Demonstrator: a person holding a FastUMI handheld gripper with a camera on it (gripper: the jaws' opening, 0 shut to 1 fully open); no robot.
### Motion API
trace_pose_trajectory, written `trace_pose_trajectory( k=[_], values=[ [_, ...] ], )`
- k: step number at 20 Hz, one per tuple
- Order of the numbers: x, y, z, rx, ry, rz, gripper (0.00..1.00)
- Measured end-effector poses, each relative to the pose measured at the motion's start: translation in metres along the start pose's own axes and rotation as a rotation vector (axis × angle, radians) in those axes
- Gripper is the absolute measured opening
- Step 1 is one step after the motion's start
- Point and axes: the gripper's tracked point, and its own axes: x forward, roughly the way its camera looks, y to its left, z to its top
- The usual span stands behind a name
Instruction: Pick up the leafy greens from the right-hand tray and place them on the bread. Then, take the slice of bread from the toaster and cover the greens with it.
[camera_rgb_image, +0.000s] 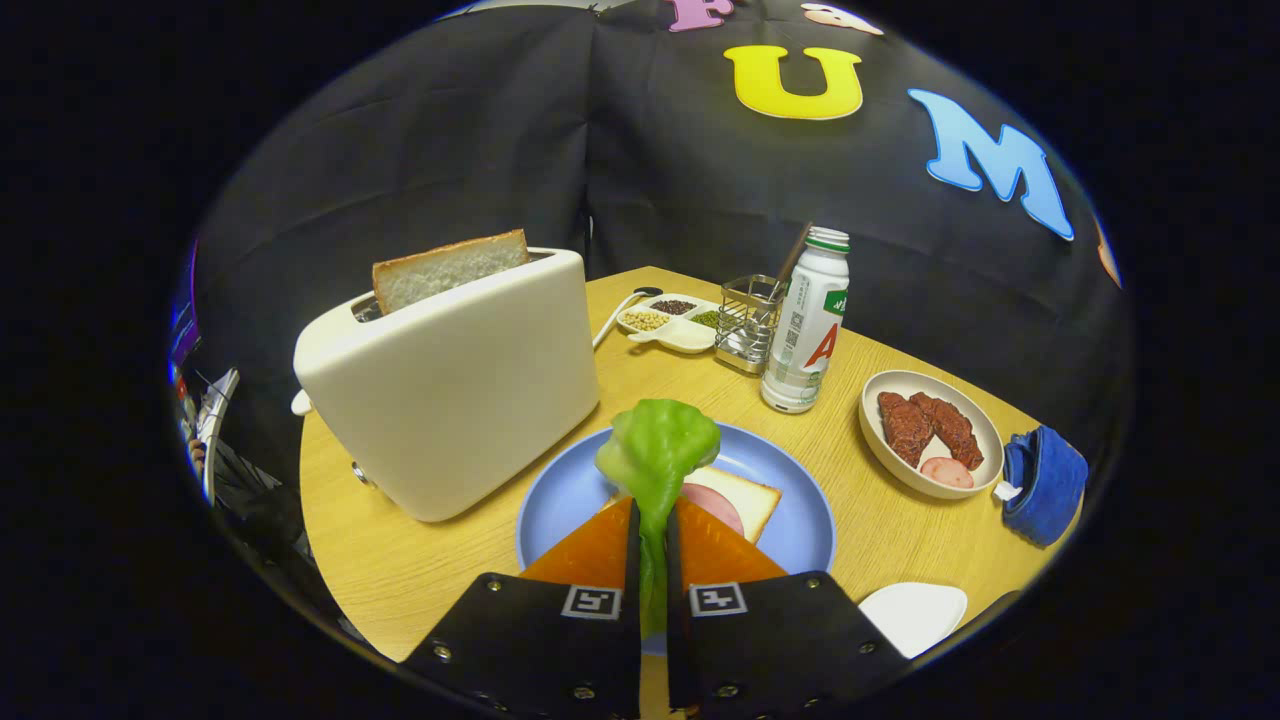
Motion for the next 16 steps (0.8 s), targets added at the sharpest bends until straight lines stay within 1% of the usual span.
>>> trace_pose_trajectory(
  k=[1, 2, 4, 5, 6, 8, 11, 16],
  values=[
    [0.003, -0.005, -0.001, -0.005, 0.009, -0.017, 0.12],
    [0.003, -0.006, -0.004, -0.005, 0.018, -0.015, 0.14],
    [0.000, -0.011, -0.005, -0.003, 0.025, -0.026, 0.22],
    [0.002, -0.017, -0.006, -0.010, 0.024, -0.040, 0.35],
    [0.000, -0.022, -0.004, -0.016, 0.018, -0.056, 0.40],
    [-0.004, -0.030, 0.000, -0.016, 0.006, -0.084, 0.39],
    [-0.009, -0.030, 0.007, -0.014, -0.017, -0.072, 0.82],
    [-0.022, -0.027, 0.020, 0.032, -0.081, -0.075, 0.82]
  ],
)
